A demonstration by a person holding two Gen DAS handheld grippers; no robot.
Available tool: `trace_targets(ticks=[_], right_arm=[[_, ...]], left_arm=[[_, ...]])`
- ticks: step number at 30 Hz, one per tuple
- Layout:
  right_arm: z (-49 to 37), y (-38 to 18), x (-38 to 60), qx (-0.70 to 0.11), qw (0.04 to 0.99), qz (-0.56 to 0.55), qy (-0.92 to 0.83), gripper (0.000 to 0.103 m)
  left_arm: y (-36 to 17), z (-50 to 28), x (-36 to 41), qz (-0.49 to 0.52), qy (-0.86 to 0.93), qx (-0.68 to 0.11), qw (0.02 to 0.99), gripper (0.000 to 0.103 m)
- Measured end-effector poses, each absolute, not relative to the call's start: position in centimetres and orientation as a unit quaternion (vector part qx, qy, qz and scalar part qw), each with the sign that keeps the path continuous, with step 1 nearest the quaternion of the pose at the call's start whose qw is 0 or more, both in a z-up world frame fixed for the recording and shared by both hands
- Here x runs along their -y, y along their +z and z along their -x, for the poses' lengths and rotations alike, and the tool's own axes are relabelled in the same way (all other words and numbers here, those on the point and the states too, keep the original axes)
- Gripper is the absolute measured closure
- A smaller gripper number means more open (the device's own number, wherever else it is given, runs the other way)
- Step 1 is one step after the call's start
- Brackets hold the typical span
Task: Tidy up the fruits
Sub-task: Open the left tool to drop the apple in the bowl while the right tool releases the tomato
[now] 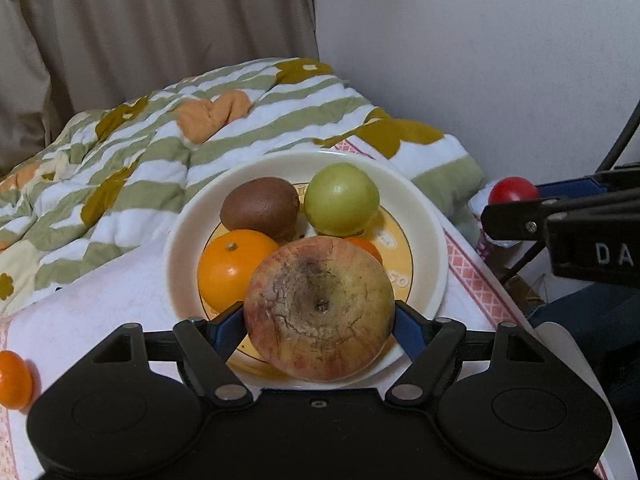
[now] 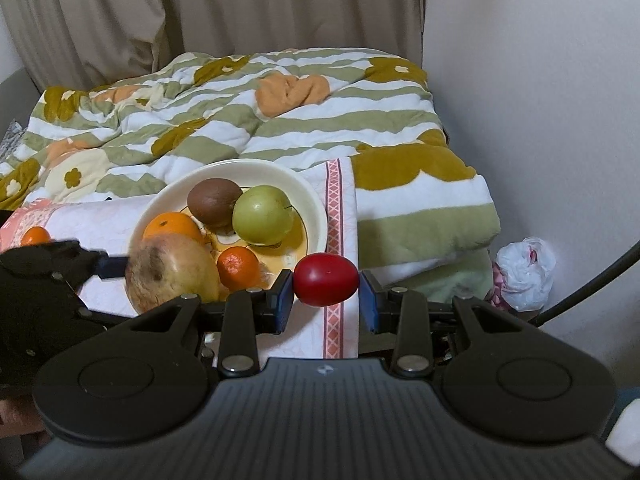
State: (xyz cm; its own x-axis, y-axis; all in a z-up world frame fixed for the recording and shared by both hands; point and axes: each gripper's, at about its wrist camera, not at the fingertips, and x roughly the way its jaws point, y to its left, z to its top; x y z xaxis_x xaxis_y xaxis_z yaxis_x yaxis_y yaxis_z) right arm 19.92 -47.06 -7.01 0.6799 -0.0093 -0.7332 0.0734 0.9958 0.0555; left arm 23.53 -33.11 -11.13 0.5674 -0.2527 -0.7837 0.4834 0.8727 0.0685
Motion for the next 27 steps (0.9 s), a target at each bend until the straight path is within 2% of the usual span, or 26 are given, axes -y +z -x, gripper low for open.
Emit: trace_targets(ticks=[1, 3, 13, 27], right_arm=[[-19.9, -6.9, 47.0, -0.399, 0.916, -0.040, -0.024, 0.052], [-19.9, -6.7, 47.1, -0.397, 0.916, -0.039, -0.027, 0.052], [-21.4, -6.3, 46.7, -0.394, 0.918, -0.041, -0.019, 0.052], [-24.9, -9.2, 45.8, -0.394, 0.918, -0.032, 0.034, 0.052]], left_arm=[[-10.8, -23.4, 33.0, -0.138, -0.211, -0.408, 0.878, 0.008], [-9.9, -22.9, 32.6, -0.137, -0.214, -0.390, 0.885, 0.000], [-8.3, -22.0, 29.2, -0.116, -0.197, -0.407, 0.885, 0.000], [-6.6, -20.7, 25.0, -0.076, -0.151, -0.402, 0.900, 0.000]])
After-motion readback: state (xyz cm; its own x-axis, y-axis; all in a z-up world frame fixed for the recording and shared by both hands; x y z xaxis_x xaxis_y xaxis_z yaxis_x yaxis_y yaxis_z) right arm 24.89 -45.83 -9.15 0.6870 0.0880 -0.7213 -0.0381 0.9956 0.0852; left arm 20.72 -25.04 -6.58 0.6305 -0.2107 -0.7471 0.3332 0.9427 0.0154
